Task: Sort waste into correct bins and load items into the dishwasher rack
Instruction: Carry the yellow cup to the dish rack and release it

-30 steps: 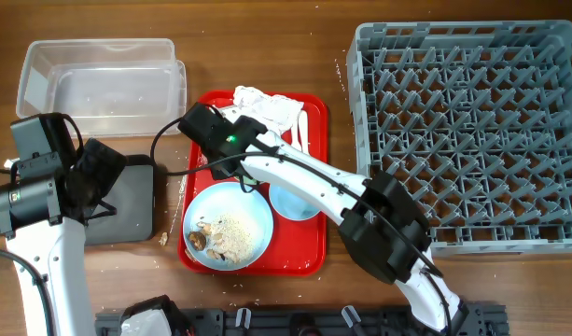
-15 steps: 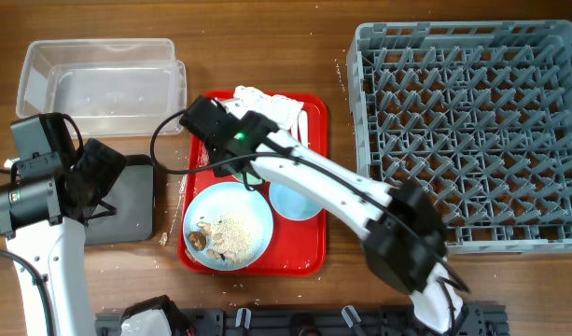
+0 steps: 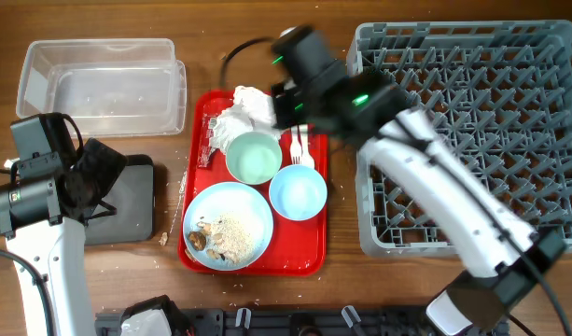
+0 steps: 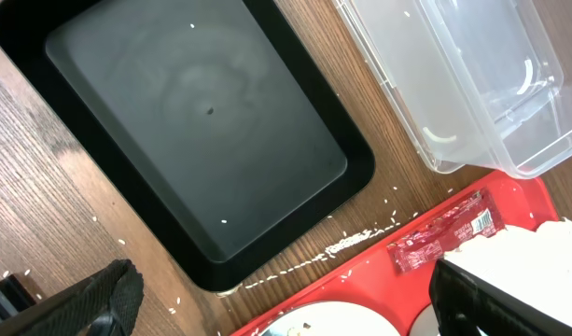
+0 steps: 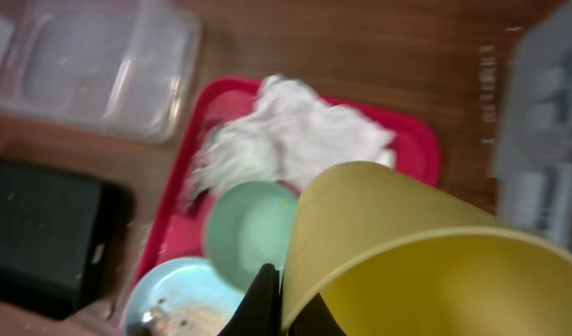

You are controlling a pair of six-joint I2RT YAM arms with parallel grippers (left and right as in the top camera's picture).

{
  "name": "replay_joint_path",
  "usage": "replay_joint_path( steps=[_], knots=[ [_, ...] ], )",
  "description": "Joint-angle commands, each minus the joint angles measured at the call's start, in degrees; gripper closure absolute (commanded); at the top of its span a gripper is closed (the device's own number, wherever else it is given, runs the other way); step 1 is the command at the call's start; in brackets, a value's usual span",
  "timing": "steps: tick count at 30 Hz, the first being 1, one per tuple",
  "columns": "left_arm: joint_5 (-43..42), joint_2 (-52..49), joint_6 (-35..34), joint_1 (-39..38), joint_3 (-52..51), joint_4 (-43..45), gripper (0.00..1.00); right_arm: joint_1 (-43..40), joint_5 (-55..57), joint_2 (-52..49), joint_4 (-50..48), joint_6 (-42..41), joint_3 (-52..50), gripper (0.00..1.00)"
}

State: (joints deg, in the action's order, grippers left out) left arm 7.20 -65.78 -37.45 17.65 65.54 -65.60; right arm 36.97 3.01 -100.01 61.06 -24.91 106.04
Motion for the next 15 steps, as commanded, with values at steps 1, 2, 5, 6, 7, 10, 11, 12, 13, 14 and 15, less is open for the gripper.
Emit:
replay_joint_path(
  steps=[1, 2, 5, 6, 7, 10, 11, 12, 13, 14, 15],
  knots=[
    [-0.1, 0.0, -0.7, 0.4, 0.6, 0.0, 0.00, -11.9, -11.1, 0.9, 1.1, 10.5, 0.9, 0.96],
    [-0.1, 0.0, -0.7, 0.4, 0.6, 0.0, 0.00, -15.4, -15.9, 0.9, 1.3, 13.3, 0.8, 0.96],
    [-0.1, 0.0, -0.7, 0.4, 0.6, 0.0, 0.00, -26.9, -31.1, 0.8, 2.0, 19.8, 0.3, 0.96],
    [-0.1, 0.0, -0.7, 0.4, 0.6, 0.0, 0.00, -31.3, -37.1, 0.4, 2.1, 21.9, -0.2, 0.96],
    [-0.1, 0.0, -0.7, 0.4, 0.6, 0.0, 0.00, -34.9, -42.9, -0.1, 2.0, 23.9, -0.6, 0.96],
    [-0.1, 0.0, -0.7, 0.4, 0.6, 0.0, 0.00, -41.0, -53.9, -2.4, 1.8, 29.0, -2.5, 0.95],
    [-0.1, 0.0, -0.7, 0.4, 0.6, 0.0, 0.00, -42.3, -56.5, -3.3, 1.4, 30.0, -3.7, 0.96],
    [-0.1, 0.0, -0.7, 0.4, 0.6, 0.0, 0.00, -43.4, -59.5, -4.6, 0.7, 30.8, -5.3, 0.96],
    [-0.1, 0.0, -0.7, 0.4, 0.6, 0.0, 0.00, -44.2, -61.9, -5.9, 0.0, 31.2, -6.6, 0.96],
    [-0.1, 0.0, -0.7, 0.4, 0.6, 0.0, 0.00, -45.1, -64.2, -7.5, -1.2, 31.2, -8.0, 0.96],
    [-0.1, 0.0, -0.7, 0.4, 0.6, 0.0, 0.00, -45.9, -66.2, -9.0, -1.9, 31.2, -8.9, 0.96]
  ],
)
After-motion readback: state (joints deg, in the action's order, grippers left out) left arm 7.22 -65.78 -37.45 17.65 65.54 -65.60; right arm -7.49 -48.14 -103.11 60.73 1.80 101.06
